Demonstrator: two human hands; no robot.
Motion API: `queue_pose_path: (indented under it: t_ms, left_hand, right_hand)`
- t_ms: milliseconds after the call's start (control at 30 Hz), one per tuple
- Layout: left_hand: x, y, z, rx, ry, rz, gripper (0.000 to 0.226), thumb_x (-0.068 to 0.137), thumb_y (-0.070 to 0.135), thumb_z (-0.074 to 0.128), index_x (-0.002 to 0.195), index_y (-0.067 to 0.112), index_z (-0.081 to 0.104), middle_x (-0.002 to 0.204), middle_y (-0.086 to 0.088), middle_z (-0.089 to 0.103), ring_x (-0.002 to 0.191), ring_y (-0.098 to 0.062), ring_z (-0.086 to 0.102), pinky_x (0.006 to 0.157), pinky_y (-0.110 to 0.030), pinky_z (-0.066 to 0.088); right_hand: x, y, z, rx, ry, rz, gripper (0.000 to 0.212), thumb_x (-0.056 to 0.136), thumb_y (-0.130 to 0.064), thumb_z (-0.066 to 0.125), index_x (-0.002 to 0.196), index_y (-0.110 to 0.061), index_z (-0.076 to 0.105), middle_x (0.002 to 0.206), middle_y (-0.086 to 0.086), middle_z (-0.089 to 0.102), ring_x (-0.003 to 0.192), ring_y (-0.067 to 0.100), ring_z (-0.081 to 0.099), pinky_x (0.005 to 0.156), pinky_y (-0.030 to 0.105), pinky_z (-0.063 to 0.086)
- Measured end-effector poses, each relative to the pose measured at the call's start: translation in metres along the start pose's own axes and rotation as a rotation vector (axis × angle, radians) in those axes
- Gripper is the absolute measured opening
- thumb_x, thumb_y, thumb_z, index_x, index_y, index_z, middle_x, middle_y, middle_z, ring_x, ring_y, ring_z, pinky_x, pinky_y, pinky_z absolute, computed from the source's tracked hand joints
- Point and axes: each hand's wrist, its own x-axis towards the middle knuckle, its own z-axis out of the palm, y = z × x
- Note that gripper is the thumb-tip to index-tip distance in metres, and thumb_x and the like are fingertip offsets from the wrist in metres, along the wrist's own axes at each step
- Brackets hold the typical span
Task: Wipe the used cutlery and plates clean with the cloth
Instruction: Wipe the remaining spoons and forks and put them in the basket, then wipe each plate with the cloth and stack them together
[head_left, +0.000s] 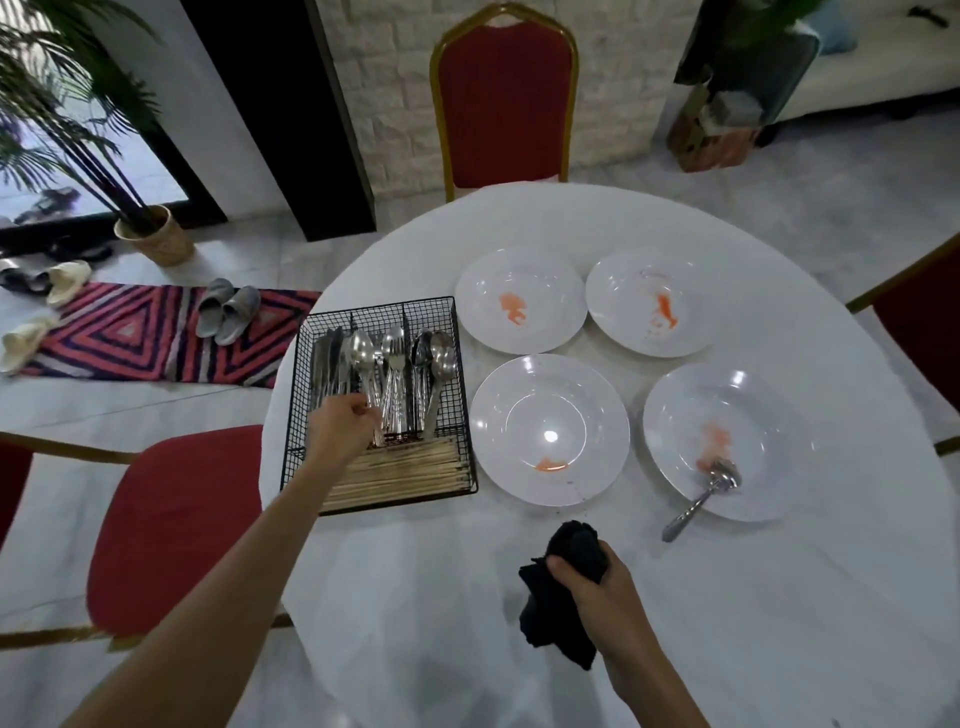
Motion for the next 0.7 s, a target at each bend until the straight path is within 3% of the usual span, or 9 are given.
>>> queue_pose_path:
  t_ms: [67, 133, 233, 300, 400, 467, 533, 633, 700]
  left_hand:
    - [0.013, 0.007, 0.0, 0.055, -0.004, 0.03, 0.027, 0.096, 0.016, 0.063, 0.118, 0.003, 0.072, 0.088, -0.004, 0.068, 0.062, -0.015, 0.058, 0.065, -0.026, 0.05]
    - [0.022, 0.01, 0.002, 0.124, -0.03, 0.029, 0.026, 0.098, 0.017, 0.058, 0.11, 0.002, 0.075, 0.083, -0.004, 0.067, 0.067, -0.02, 0.062, 0.073, -0.029, 0.052]
    - [0.018, 0.016, 0.013, 0.221, -0.035, 0.06, 0.027, 0.101, 0.021, 0.054, 0.098, 0.004, 0.074, 0.081, -0.008, 0.07, 0.069, -0.019, 0.062, 0.071, -0.033, 0.05]
    - [0.002, 0.018, 0.03, 0.231, 0.026, 0.165, 0.023, 0.099, 0.021, 0.055, 0.1, 0.006, 0.072, 0.097, -0.014, 0.073, 0.09, -0.027, 0.065, 0.082, -0.04, 0.053]
    - [-0.038, 0.023, 0.061, 0.254, 0.111, 0.218, 0.03, 0.097, 0.025, 0.057, 0.112, 0.003, 0.071, 0.117, -0.02, 0.064, 0.118, -0.036, 0.05, 0.099, -0.047, 0.044]
    - [-0.067, 0.029, 0.079, 0.181, 0.141, 0.24, 0.028, 0.095, 0.017, 0.06, 0.117, 0.004, 0.07, 0.116, -0.018, 0.063, 0.115, -0.034, 0.052, 0.095, -0.043, 0.046]
    - [-0.1, 0.035, 0.1, 0.059, 0.012, 0.251, 0.026, 0.095, 0.018, 0.059, 0.115, 0.009, 0.071, 0.111, -0.009, 0.069, 0.109, -0.028, 0.062, 0.091, -0.037, 0.05]
    - [-0.135, 0.047, 0.128, -0.132, -0.348, 0.012, 0.027, 0.098, 0.034, 0.058, 0.116, 0.015, 0.067, 0.102, -0.002, 0.075, 0.089, -0.018, 0.072, 0.077, -0.028, 0.054]
    - [-0.134, 0.053, 0.142, -0.314, -0.36, -0.143, 0.028, 0.097, 0.035, 0.06, 0.112, 0.013, 0.066, 0.09, -0.004, 0.076, 0.074, -0.016, 0.074, 0.065, -0.025, 0.053]
  right_hand:
    - [0.003, 0.002, -0.004, 0.019, 0.015, 0.016, 0.017, 0.09, -0.011, 0.073, 0.104, -0.013, 0.065, 0.101, 0.017, 0.074, 0.094, 0.033, 0.072, 0.09, 0.049, 0.058]
    - [0.005, 0.004, -0.009, 0.044, 0.021, 0.028, 0.018, 0.089, -0.011, 0.074, 0.105, -0.011, 0.065, 0.101, 0.019, 0.074, 0.095, 0.036, 0.072, 0.091, 0.053, 0.057]
    - [0.007, 0.009, -0.017, 0.088, 0.026, 0.035, 0.025, 0.087, -0.013, 0.076, 0.11, -0.011, 0.065, 0.1, 0.02, 0.075, 0.094, 0.04, 0.073, 0.09, 0.059, 0.057]
    - [0.008, 0.01, -0.024, 0.108, 0.038, 0.03, 0.022, 0.09, -0.011, 0.073, 0.11, -0.009, 0.065, 0.099, 0.018, 0.076, 0.091, 0.035, 0.074, 0.082, 0.049, 0.06]
    - [0.008, 0.012, -0.038, 0.151, 0.071, 0.029, 0.019, 0.091, -0.009, 0.071, 0.108, -0.006, 0.064, 0.096, 0.019, 0.076, 0.085, 0.034, 0.075, 0.072, 0.04, 0.058]
    - [0.007, 0.015, -0.046, 0.172, 0.091, 0.029, 0.022, 0.09, -0.01, 0.072, 0.109, -0.005, 0.064, 0.097, 0.021, 0.076, 0.088, 0.038, 0.074, 0.08, 0.047, 0.059]
    - [0.004, 0.017, -0.053, 0.2, 0.106, 0.033, 0.023, 0.09, -0.011, 0.072, 0.11, -0.003, 0.064, 0.098, 0.023, 0.075, 0.091, 0.042, 0.073, 0.086, 0.054, 0.058]
    - [-0.002, 0.021, -0.067, 0.245, 0.134, 0.041, 0.02, 0.091, -0.009, 0.071, 0.109, -0.003, 0.065, 0.099, 0.025, 0.075, 0.094, 0.044, 0.072, 0.087, 0.053, 0.057]
    - [-0.007, 0.024, -0.075, 0.266, 0.141, 0.048, 0.019, 0.091, -0.008, 0.071, 0.108, -0.003, 0.065, 0.099, 0.025, 0.075, 0.094, 0.045, 0.072, 0.089, 0.056, 0.056]
